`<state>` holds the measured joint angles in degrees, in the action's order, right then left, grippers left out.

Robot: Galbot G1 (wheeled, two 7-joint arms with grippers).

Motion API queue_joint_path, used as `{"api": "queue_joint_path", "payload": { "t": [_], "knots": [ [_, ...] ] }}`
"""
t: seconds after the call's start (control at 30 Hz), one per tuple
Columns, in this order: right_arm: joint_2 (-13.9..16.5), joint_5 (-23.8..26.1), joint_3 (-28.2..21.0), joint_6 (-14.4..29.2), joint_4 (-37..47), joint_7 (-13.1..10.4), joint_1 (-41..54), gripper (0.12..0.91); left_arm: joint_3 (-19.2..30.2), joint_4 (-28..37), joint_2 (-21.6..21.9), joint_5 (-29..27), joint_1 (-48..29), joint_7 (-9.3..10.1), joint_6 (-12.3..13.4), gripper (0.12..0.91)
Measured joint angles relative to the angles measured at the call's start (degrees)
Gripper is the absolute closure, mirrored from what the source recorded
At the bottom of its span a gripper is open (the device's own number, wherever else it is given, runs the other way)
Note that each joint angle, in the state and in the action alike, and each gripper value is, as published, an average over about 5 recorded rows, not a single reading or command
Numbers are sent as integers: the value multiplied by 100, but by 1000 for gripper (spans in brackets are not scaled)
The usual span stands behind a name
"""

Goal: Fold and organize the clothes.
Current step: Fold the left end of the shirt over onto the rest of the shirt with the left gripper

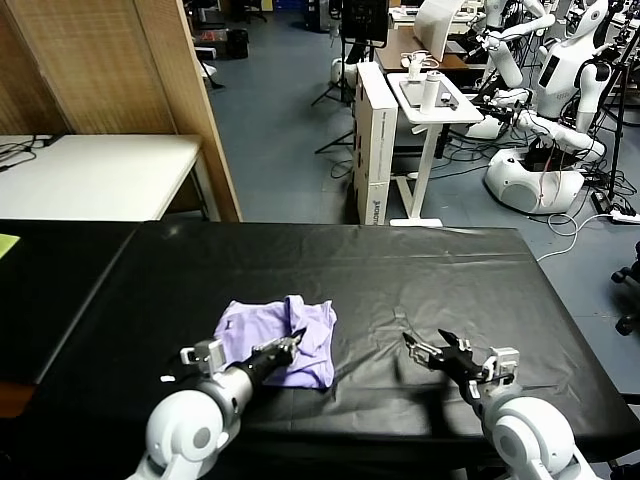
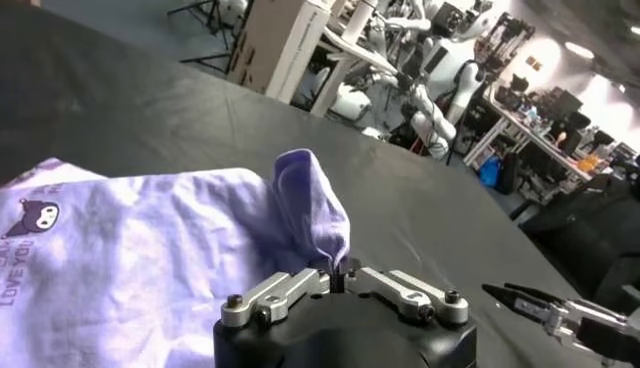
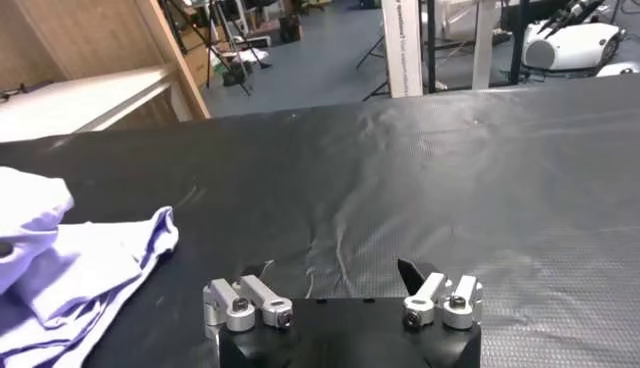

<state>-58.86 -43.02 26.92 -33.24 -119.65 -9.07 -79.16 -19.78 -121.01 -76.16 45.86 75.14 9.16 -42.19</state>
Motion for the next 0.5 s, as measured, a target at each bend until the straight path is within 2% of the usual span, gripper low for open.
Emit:
{"api": "queue_joint_path", "payload": {
  "t": [0.1, 0.2, 0.27, 0.5],
  "knots": [
    [15, 6, -48, 0, 1, 6, 40, 118, 21, 1, -56, -86, 45, -11, 0, 851],
    [43, 16, -110, -1, 5, 58, 101, 118, 28, -30, -94, -153, 99, -27, 0, 811],
    [81, 30, -174, -2, 9, 161, 161, 118, 30, -83, -119, -169, 140, -27, 0, 722],
    [258, 13, -473, 73, 35, 540, 419, 118, 66, -366, -307, -293, 369, -12, 0, 309]
  ]
}}
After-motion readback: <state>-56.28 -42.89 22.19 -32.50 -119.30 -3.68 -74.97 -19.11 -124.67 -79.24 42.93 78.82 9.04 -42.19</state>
